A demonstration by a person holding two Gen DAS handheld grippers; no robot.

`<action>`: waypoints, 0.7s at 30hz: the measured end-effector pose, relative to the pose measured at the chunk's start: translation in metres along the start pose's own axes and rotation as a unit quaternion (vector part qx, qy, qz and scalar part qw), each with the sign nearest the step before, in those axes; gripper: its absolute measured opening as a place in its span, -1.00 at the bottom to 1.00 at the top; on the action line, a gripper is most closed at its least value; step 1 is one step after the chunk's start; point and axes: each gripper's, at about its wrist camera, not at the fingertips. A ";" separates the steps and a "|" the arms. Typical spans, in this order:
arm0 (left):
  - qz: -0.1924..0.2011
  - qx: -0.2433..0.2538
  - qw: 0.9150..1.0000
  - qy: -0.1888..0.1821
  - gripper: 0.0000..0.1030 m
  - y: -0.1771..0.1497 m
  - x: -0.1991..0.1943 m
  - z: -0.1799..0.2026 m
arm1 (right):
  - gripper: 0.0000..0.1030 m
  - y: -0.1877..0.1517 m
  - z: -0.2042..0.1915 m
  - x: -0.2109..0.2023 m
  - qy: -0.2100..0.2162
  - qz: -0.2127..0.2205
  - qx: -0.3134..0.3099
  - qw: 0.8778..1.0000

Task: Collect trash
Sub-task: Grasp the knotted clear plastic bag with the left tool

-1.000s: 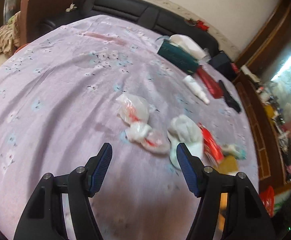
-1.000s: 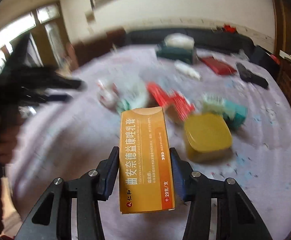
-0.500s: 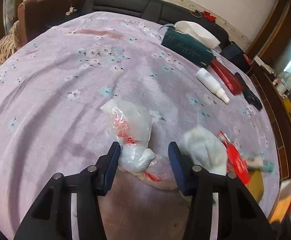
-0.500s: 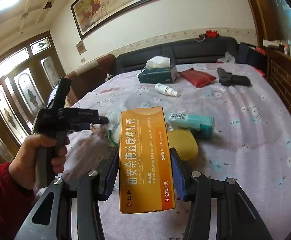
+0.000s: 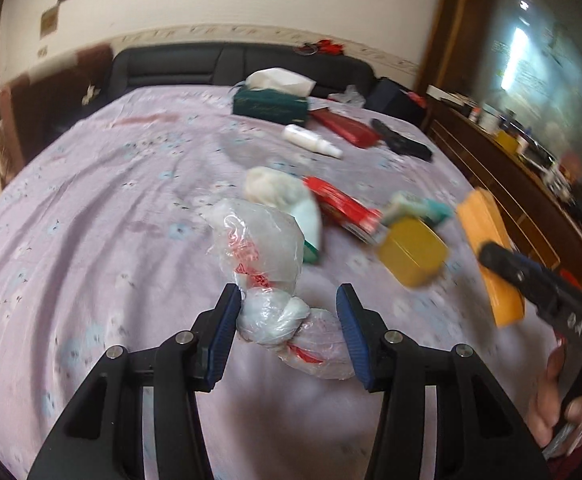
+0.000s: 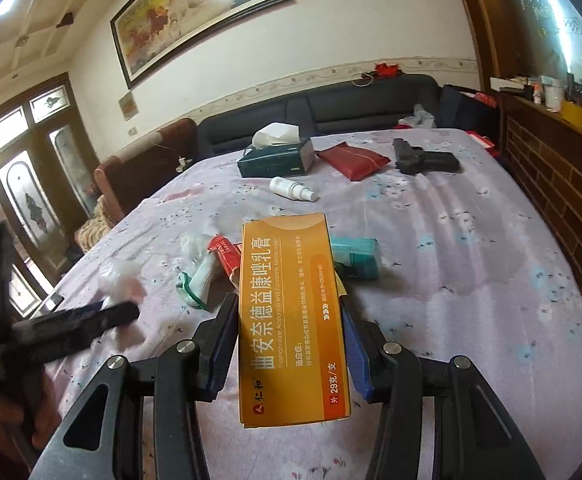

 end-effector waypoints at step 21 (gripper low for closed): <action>0.041 0.066 0.997 0.011 -0.06 -0.067 -0.002 0.058 | 0.02 -0.074 -0.013 -0.028 -0.043 0.010 0.023 0.999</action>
Point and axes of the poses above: each gripper's, at about its wrist camera, not at the fingertips, and x roughly the way its jaws point, z to its right, y to its top, and after that the axes turned 15 degrees about -z, right-handed
